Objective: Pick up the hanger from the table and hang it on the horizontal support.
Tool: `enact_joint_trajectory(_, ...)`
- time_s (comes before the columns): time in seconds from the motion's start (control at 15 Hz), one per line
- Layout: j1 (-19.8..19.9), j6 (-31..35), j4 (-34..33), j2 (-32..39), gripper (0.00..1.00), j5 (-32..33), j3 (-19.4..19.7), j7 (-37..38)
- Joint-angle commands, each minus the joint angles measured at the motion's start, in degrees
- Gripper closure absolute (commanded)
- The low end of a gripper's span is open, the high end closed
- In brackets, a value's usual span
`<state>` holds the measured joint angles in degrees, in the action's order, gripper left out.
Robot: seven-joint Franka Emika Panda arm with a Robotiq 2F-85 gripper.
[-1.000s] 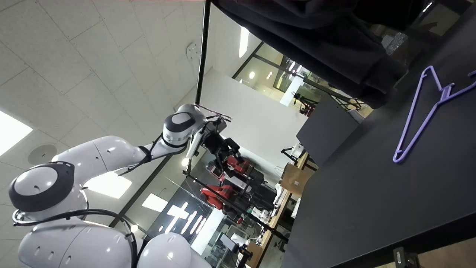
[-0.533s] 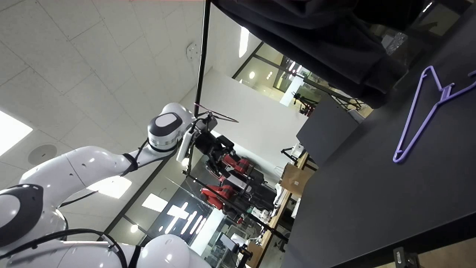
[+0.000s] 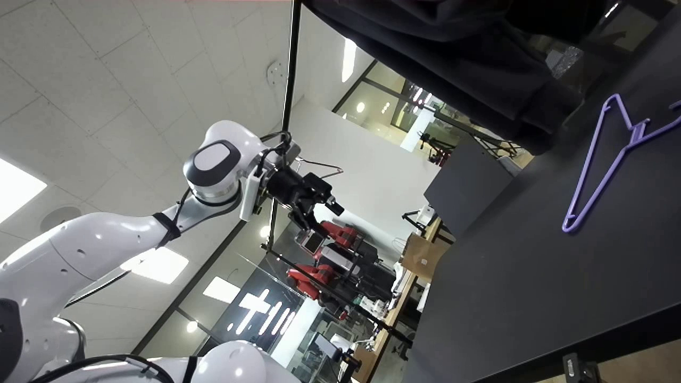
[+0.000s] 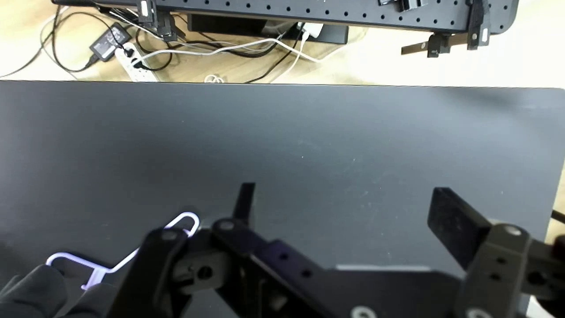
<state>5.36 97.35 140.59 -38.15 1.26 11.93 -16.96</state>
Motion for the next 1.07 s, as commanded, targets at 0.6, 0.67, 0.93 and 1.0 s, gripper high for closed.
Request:
enact_joint_trajectory(0.6, 5.07, 30.61, -1.66, 11.83, 0.0, -8.01, 7.04, 4.94)
enact_joint_trajectory(0.67, 4.86, 32.16, -2.31, 13.78, 0.0, -9.0, 6.94, 5.16)
enact_joint_trajectory(0.93, 4.53, 34.66, -5.0, 20.94, 0.0, -11.84, 6.42, 6.35)
enact_joint_trajectory(1.0, 5.21, 34.99, -1.79, 17.29, 0.0, -10.82, 6.41, 3.66)
